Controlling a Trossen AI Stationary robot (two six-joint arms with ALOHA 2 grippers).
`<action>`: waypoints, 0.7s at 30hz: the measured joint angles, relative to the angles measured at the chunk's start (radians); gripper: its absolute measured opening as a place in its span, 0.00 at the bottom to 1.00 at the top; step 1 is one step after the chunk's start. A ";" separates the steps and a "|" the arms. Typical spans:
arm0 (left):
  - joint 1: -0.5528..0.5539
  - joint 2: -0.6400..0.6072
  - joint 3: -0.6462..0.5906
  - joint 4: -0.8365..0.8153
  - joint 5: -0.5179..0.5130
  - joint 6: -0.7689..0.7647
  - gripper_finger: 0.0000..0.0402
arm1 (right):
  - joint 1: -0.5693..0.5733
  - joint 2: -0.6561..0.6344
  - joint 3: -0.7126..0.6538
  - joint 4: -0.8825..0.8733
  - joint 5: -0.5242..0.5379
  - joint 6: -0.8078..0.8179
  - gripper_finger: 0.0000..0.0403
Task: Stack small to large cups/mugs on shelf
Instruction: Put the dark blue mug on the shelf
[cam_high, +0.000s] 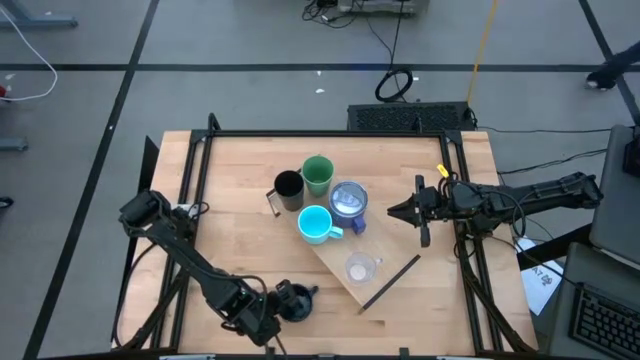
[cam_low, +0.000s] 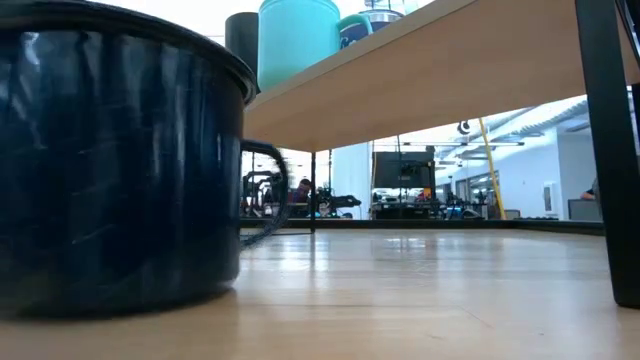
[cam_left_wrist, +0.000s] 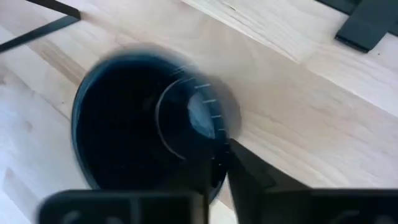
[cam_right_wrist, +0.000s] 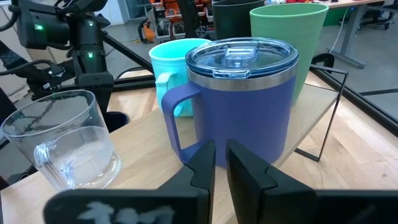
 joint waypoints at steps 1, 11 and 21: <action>0.000 -0.002 0.000 0.000 -0.001 -0.003 0.07 | 0.000 0.000 0.000 0.000 0.000 0.001 0.07; -0.015 -0.036 0.002 -0.038 0.004 0.098 0.03 | 0.001 -0.001 0.000 0.028 -0.030 0.038 0.07; -0.052 -0.243 0.002 -0.048 0.005 0.276 0.03 | 0.054 -0.004 0.009 0.167 -0.016 0.045 0.07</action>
